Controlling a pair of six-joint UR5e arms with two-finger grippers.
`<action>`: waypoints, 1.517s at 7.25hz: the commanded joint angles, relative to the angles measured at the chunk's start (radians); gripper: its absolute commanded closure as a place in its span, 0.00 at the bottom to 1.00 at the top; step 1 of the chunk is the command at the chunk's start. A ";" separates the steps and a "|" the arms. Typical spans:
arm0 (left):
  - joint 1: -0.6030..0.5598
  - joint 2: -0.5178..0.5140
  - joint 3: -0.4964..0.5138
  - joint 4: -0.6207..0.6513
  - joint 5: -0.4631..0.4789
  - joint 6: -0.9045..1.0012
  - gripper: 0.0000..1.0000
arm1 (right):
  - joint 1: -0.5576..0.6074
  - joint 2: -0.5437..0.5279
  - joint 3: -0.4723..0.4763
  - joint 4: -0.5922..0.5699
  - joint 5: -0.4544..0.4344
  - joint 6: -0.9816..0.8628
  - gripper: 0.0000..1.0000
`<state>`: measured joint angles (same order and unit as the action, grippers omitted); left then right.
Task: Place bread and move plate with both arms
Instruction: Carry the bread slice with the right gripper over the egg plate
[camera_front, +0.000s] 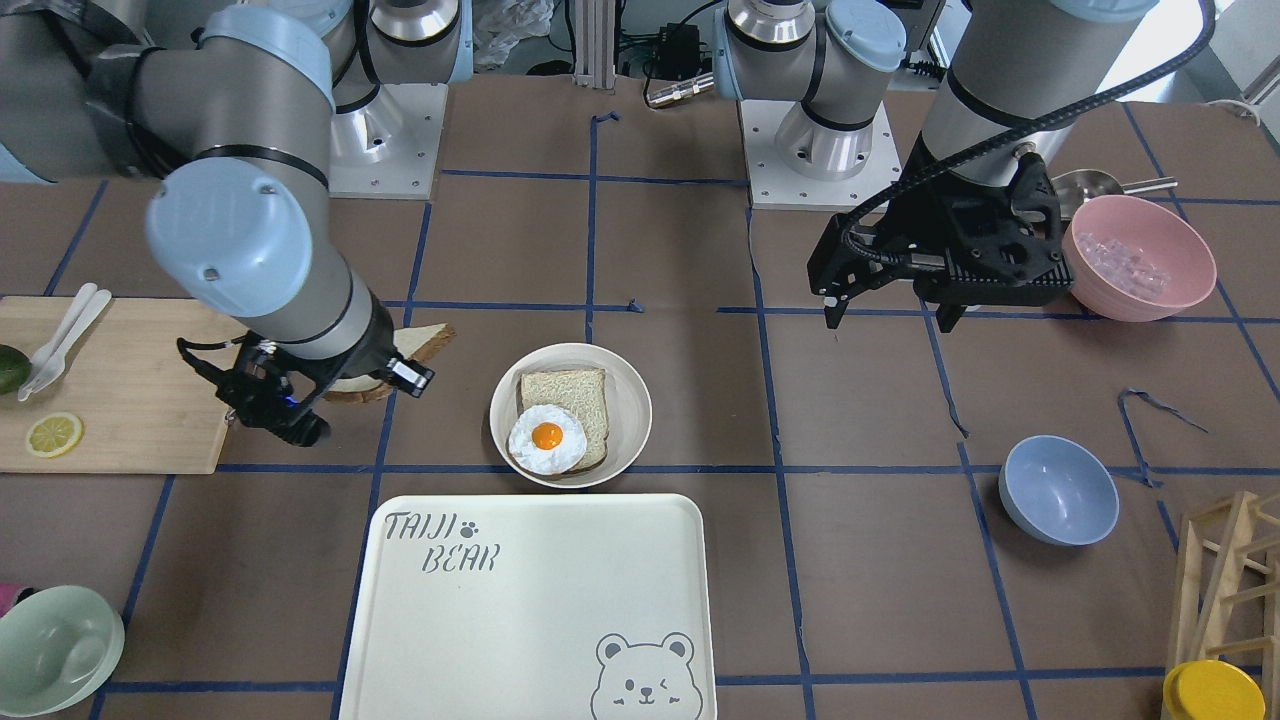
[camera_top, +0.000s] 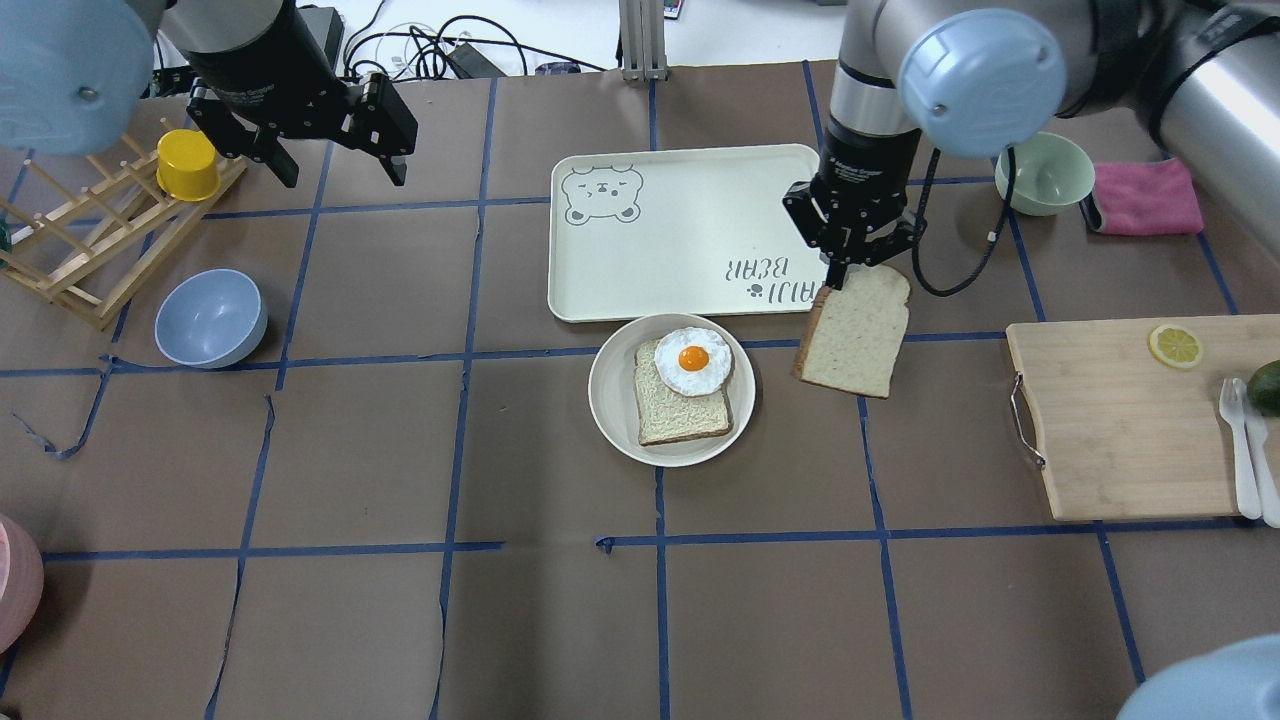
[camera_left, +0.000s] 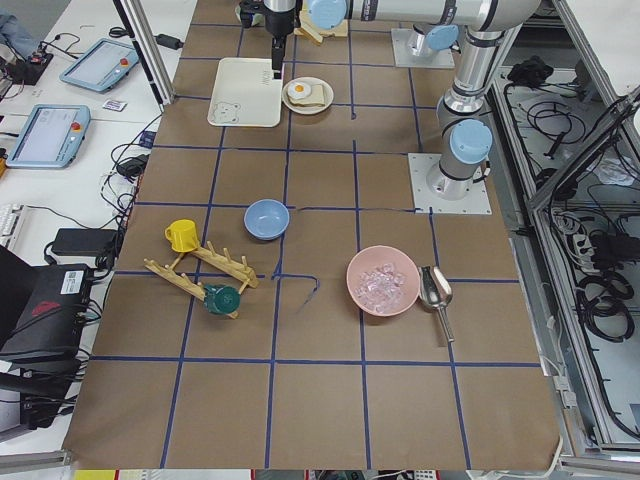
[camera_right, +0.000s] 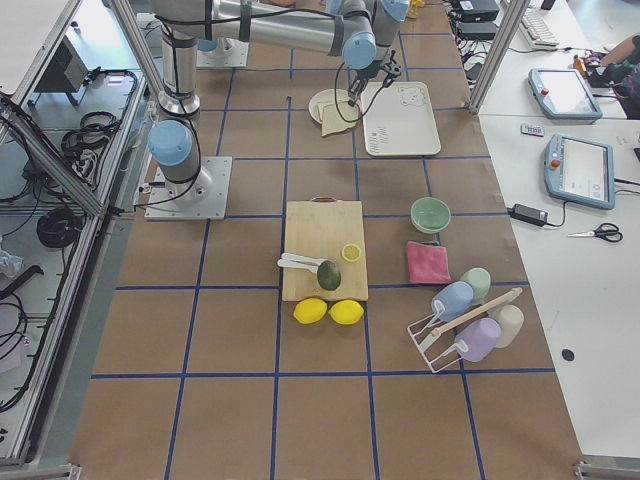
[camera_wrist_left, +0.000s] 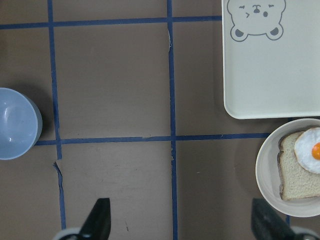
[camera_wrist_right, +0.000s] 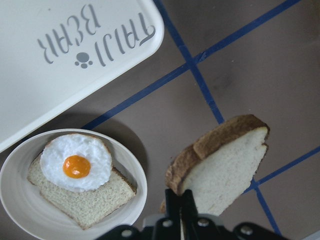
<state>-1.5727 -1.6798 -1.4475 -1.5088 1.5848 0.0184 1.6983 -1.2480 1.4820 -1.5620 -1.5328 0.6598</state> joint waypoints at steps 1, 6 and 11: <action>0.000 -0.001 -0.001 0.002 0.000 0.000 0.00 | 0.102 0.045 -0.005 -0.056 0.038 0.090 1.00; 0.000 -0.001 -0.001 0.002 0.000 0.000 0.00 | 0.196 0.117 -0.008 -0.173 0.062 0.103 1.00; 0.000 -0.001 -0.001 0.002 0.000 0.000 0.00 | 0.213 0.154 -0.006 -0.210 0.062 0.083 1.00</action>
<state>-1.5723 -1.6812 -1.4481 -1.5064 1.5846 0.0184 1.9102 -1.1001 1.4750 -1.7698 -1.4719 0.7507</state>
